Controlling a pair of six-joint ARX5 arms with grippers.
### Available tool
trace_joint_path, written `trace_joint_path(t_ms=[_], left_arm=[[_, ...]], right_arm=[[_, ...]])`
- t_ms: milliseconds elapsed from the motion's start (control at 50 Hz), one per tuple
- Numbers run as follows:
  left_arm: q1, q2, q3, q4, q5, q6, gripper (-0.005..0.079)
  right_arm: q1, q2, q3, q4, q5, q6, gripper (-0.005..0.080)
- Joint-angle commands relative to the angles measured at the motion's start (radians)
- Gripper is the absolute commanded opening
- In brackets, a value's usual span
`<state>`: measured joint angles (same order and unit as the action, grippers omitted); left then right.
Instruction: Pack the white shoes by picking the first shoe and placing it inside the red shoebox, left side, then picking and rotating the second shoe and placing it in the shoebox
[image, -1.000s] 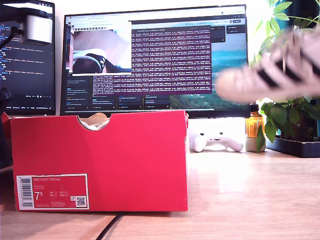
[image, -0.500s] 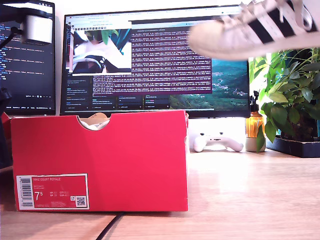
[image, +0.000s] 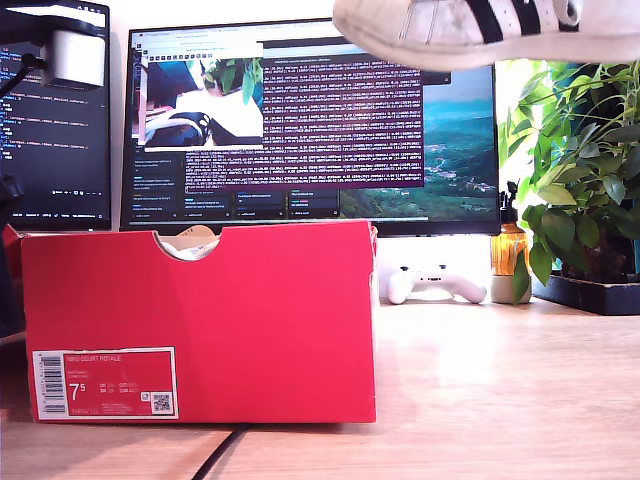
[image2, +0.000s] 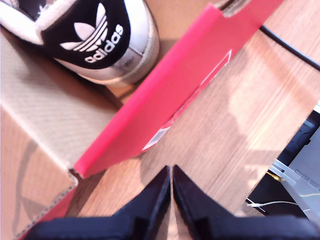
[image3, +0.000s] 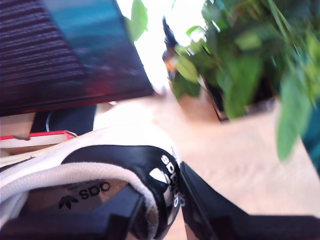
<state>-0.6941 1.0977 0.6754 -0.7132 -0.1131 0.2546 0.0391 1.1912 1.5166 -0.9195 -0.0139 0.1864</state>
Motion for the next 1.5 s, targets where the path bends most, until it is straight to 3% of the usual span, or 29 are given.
trace_joint_path(t_ms=[0, 440, 1080, 1480], left_arm=[[-0.005, 0.011, -0.006, 0.005, 0.001, 0.007, -0.0018], [-0.005, 0.011, -0.006, 0.005, 0.0, 0.007, -0.0018], [-0.005, 0.011, -0.006, 0.006, 0.001, 0.007, -0.0018], [-0.005, 0.011, -0.006, 0.006, 0.0, 0.007, -0.0018]], right_arm=[[0.0, -0.016, 0.031, 0.037, -0.014, -0.02, -0.001], [0.052, 0.11, 0.031, 0.071, -0.138, -0.295, -0.001], [0.223, 0.206, 0.04, 0.292, -0.188, -0.431, -0.001], [0.306, 0.391, 0.273, 0.203, -0.187, -0.51, -0.001]])
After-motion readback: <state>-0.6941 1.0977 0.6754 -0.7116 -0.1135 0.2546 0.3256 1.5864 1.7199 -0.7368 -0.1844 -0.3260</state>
